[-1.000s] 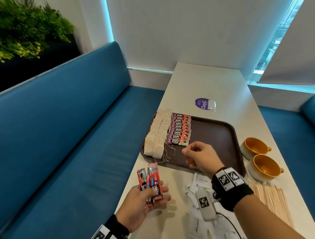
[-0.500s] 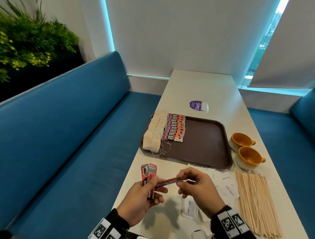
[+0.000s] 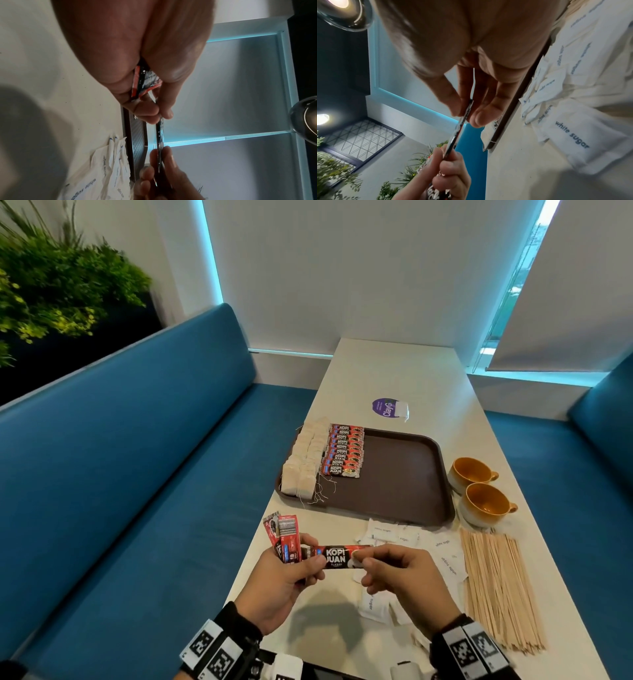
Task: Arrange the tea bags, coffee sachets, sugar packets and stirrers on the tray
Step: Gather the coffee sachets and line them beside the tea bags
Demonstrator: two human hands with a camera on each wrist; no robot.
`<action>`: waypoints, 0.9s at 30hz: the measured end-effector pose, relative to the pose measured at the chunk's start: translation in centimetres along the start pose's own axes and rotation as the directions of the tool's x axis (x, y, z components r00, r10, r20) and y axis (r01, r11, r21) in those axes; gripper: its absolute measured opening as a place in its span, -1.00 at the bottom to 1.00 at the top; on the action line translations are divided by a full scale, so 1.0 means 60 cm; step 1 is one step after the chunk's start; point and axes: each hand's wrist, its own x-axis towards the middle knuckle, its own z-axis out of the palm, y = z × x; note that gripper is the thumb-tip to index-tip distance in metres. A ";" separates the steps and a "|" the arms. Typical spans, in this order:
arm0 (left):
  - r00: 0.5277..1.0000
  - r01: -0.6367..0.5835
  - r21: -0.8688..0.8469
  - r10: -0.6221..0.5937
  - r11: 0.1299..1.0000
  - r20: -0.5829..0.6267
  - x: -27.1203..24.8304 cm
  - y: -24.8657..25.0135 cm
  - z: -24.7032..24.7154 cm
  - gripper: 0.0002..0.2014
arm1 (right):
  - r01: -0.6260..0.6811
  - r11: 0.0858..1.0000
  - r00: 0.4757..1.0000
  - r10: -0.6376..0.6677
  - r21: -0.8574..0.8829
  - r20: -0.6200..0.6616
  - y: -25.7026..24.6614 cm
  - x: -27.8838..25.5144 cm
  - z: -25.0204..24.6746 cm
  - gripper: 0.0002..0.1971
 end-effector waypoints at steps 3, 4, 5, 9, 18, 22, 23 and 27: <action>1.000 0.013 0.001 -0.013 1.000 -0.009 -0.001 0.002 0.001 -0.76 | 0.022 1.000 0.998 -0.023 -0.010 -0.057 0.000 0.000 -0.001 -0.84; 1.000 0.015 0.006 -0.015 1.000 -0.017 -0.001 0.003 0.001 -0.77 | 0.019 1.000 0.997 -0.019 0.001 -0.069 0.001 0.000 -0.002 -0.77; 1.000 0.013 0.019 -0.012 1.000 -0.029 0.000 0.003 0.001 -0.77 | 0.012 1.000 0.997 -0.012 0.006 -0.076 0.000 0.000 -0.002 -0.69; 0.992 -0.025 0.105 0.038 0.994 -0.123 0.013 0.002 -0.010 -0.83 | -0.022 1.000 0.997 0.020 -0.019 -0.079 -0.006 0.004 -0.008 -0.70; 0.962 0.205 -0.144 -0.226 0.968 -0.153 0.042 0.000 -0.032 -0.85 | -0.061 0.995 0.985 0.048 -0.077 -0.164 -0.004 0.056 -0.026 -0.91; 0.945 0.290 -0.169 -0.310 0.942 -0.109 0.063 -0.005 -0.048 -0.55 | -0.030 0.987 0.976 -0.004 -0.156 -0.216 -0.015 0.136 -0.042 -0.92; 0.945 0.285 -0.175 -0.306 0.942 -0.111 0.068 -0.006 -0.050 -0.51 | -0.024 0.989 0.971 -0.012 -0.147 -0.238 -0.017 0.162 -0.045 -0.91; 0.949 0.266 -0.173 -0.290 0.948 -0.127 0.088 -0.012 -0.058 -0.53 | -0.050 0.988 0.951 0.003 -0.145 -0.309 -0.009 0.281 -0.052 -0.90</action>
